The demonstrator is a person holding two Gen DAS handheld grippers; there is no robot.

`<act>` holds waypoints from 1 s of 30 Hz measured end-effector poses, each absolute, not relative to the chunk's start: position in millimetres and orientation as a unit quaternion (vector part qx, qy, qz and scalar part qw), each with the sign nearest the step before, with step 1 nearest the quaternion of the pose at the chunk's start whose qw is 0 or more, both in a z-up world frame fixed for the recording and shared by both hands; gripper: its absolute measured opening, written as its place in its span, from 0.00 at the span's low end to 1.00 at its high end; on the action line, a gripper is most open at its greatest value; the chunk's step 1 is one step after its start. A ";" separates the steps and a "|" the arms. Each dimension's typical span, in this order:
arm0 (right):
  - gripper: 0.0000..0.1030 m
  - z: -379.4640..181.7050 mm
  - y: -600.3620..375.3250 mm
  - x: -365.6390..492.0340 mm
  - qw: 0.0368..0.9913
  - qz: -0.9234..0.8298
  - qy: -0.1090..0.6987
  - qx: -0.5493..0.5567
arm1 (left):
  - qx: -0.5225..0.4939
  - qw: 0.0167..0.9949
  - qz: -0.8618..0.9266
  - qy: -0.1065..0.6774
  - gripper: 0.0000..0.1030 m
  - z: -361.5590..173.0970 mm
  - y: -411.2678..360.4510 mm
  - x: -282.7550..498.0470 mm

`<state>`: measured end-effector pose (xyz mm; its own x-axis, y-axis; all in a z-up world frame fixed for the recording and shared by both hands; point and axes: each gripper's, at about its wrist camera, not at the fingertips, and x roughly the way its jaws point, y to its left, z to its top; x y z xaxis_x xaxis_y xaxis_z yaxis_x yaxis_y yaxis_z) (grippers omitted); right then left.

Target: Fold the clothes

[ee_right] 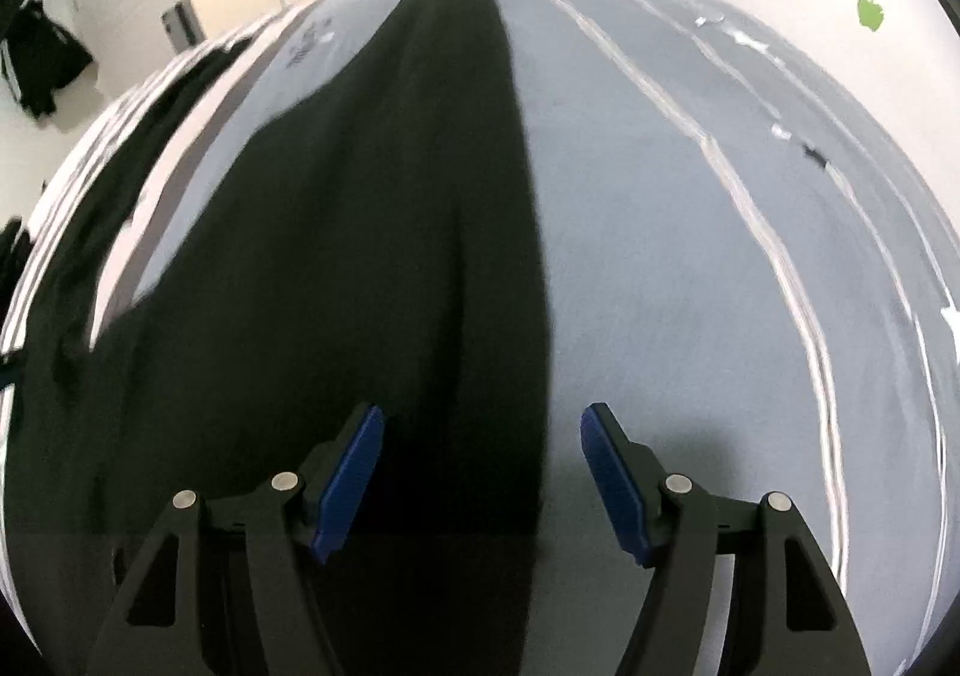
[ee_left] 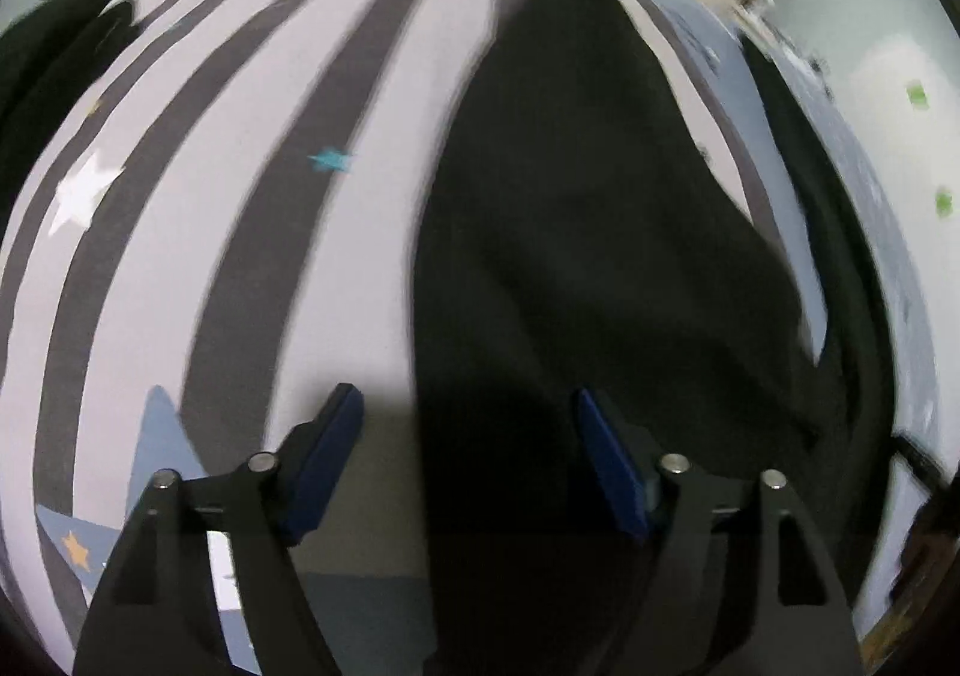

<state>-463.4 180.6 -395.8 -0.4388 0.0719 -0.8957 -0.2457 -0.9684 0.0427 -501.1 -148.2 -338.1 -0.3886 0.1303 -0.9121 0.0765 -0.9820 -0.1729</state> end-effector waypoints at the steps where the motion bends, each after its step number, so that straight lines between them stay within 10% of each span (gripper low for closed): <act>1: 0.63 -399.2 179.1 -457.9 0.097 0.841 0.088 -0.525 | -0.555 0.030 0.828 -0.081 0.25 -338.4 -141.1 -499.8; 3: 0.63 -405.6 182.8 -447.7 0.110 0.833 0.114 -0.530 | -0.555 0.048 0.828 -0.066 0.05 -335.9 -133.3 -499.1; 11: 0.63 -414.5 191.0 -431.7 0.124 0.818 0.159 -0.539 | -0.549 0.008 0.834 -0.053 0.04 -317.6 -173.5 -492.3; 19: 0.63 -420.0 171.6 -403.2 0.104 0.809 0.141 -0.560 | -0.541 -0.005 0.837 -0.086 0.56 -302.4 -177.3 -465.3; 30: 0.63 -424.5 138.7 -327.9 0.080 0.792 0.145 -0.588 | -0.593 -0.022 0.800 -0.086 0.63 -327.9 -149.5 -357.8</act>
